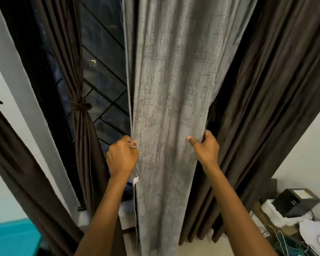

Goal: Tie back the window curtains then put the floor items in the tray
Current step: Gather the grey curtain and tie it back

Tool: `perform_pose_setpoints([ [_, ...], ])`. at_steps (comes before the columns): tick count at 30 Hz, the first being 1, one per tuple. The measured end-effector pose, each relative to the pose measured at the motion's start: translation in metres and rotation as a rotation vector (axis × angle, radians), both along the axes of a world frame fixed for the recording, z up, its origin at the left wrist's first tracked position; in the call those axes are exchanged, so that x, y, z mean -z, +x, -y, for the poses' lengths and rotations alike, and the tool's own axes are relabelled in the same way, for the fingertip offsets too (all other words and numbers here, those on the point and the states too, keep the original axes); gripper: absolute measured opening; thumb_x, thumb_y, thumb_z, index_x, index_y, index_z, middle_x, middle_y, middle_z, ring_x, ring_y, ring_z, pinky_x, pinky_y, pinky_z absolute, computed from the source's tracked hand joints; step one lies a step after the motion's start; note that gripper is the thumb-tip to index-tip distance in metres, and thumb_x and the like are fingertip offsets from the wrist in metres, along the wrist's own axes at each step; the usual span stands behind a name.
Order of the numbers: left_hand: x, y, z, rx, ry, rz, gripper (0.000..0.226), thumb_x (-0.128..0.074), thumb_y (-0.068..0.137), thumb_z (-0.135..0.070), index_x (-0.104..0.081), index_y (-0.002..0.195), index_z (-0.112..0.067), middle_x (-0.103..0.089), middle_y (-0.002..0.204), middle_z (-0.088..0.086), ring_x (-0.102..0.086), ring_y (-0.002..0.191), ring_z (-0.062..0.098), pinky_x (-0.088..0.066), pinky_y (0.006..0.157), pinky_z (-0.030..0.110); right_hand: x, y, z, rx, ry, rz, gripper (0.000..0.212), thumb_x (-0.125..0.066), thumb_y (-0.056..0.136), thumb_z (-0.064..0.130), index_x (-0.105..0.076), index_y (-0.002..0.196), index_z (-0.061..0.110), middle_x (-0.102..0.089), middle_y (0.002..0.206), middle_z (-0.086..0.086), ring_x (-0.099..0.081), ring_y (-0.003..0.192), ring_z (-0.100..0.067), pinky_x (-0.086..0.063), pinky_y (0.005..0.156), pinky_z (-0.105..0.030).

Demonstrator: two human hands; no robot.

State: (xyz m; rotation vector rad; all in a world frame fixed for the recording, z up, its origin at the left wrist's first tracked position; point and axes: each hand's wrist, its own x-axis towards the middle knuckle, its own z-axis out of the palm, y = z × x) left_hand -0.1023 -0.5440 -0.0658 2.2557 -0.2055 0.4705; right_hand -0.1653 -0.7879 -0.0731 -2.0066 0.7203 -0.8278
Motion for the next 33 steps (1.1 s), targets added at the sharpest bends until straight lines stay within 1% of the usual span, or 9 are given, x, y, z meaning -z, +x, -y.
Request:
perform_pose_setpoints([
  [2, -0.001, 0.005, -0.004, -0.017, -0.01, -0.014, 0.029, -0.061, 0.097, -0.026, -0.055, 0.073, -0.011, -0.064, 0.073, 0.014, -0.061, 0.072, 0.039, -0.052, 0.062, 0.044, -0.002, 0.0, 0.014, -0.003, -0.04, -0.056, 0.038, -0.074, 0.091, 0.032, -0.066, 0.098, -0.005, -0.07, 0.088, -0.019, -0.068, 0.079, -0.031, -0.06, 0.074, -0.049],
  [6, -0.002, 0.012, -0.008, -0.05, 0.0, -0.024, 0.032, -0.062, 0.095, -0.028, -0.049, 0.067, -0.018, -0.063, 0.071, 0.012, -0.06, 0.07, 0.038, -0.053, 0.063, 0.042, 0.002, -0.005, 0.027, 0.084, -0.16, -0.072, 0.029, -0.07, 0.094, 0.034, -0.063, 0.076, 0.012, -0.061, 0.064, -0.003, -0.062, 0.062, -0.023, -0.056, 0.056, -0.04],
  [11, 0.004, 0.006, -0.002, -0.051, -0.002, 0.02, 0.03, -0.063, 0.096, -0.023, -0.054, 0.069, -0.013, -0.056, 0.06, 0.007, -0.055, 0.059, 0.032, -0.045, 0.051, 0.037, 0.019, -0.011, 0.001, 0.117, -0.328, -0.035, 0.043, -0.066, 0.097, 0.027, -0.043, 0.065, 0.011, -0.047, 0.06, -0.001, -0.044, 0.05, -0.016, -0.028, 0.045, -0.025],
  [13, 0.005, 0.003, 0.002, -0.044, -0.006, 0.031, 0.027, -0.064, 0.095, -0.024, -0.058, 0.072, -0.011, -0.059, 0.062, 0.007, -0.055, 0.059, 0.029, -0.045, 0.052, 0.036, 0.02, -0.013, -0.019, 0.072, -0.379, -0.008, 0.045, -0.065, 0.098, 0.027, -0.037, 0.064, 0.015, -0.043, 0.061, 0.001, -0.039, 0.048, -0.014, -0.025, 0.046, -0.025],
  [17, 0.005, -0.006, 0.011, -0.001, -0.023, 0.035, 0.029, -0.065, 0.095, -0.026, -0.058, 0.07, -0.013, -0.06, 0.061, 0.007, -0.058, 0.059, 0.029, -0.051, 0.055, 0.04, 0.02, -0.008, -0.059, -0.038, -0.491, 0.013, 0.037, -0.062, 0.099, 0.023, -0.05, 0.066, 0.013, -0.052, 0.066, -0.004, -0.05, 0.052, -0.02, -0.034, 0.046, -0.028],
  [20, 0.006, -0.009, 0.018, 0.046, -0.042, 0.035, 0.041, -0.066, 0.094, -0.026, -0.046, 0.06, -0.019, -0.051, 0.054, 0.004, -0.056, 0.056, 0.028, -0.049, 0.052, 0.04, 0.021, 0.002, -0.085, -0.114, -0.527, -0.007, 0.028, -0.058, 0.101, 0.019, -0.065, 0.079, 0.004, -0.063, 0.079, -0.012, -0.06, 0.066, -0.027, -0.042, 0.056, -0.031],
  [22, 0.006, -0.011, 0.022, 0.069, -0.056, 0.03, 0.045, -0.067, 0.093, -0.028, -0.041, 0.057, -0.019, -0.047, 0.051, 0.002, -0.055, 0.055, 0.028, -0.045, 0.051, 0.038, 0.022, 0.007, -0.1, -0.161, -0.543, -0.009, 0.024, -0.057, 0.1, 0.016, -0.066, 0.082, 0.003, -0.063, 0.082, -0.012, -0.062, 0.068, -0.028, -0.038, 0.057, -0.029],
  [27, 0.007, -0.015, 0.026, 0.132, -0.103, 0.022, 0.035, -0.064, 0.094, -0.026, -0.058, 0.064, -0.01, -0.059, 0.056, 0.007, -0.059, 0.057, 0.024, -0.049, 0.057, 0.043, 0.026, 0.017, -0.126, -0.24, -0.559, -0.021, 0.021, -0.056, 0.099, 0.015, -0.066, 0.087, 0.002, -0.062, 0.082, -0.014, -0.061, 0.067, -0.029, -0.038, 0.054, -0.032],
  [33, 0.005, -0.014, 0.022, 0.207, -0.087, 0.023, 0.034, -0.062, 0.094, -0.018, -0.054, 0.063, -0.01, -0.057, 0.055, 0.006, -0.057, 0.056, 0.022, -0.049, 0.058, 0.045, 0.026, 0.02, -0.128, -0.23, -0.615, -0.084, 0.018, -0.055, 0.101, 0.015, -0.068, 0.106, 0.004, -0.063, 0.093, -0.012, -0.063, 0.078, -0.027, -0.038, 0.058, -0.029],
])
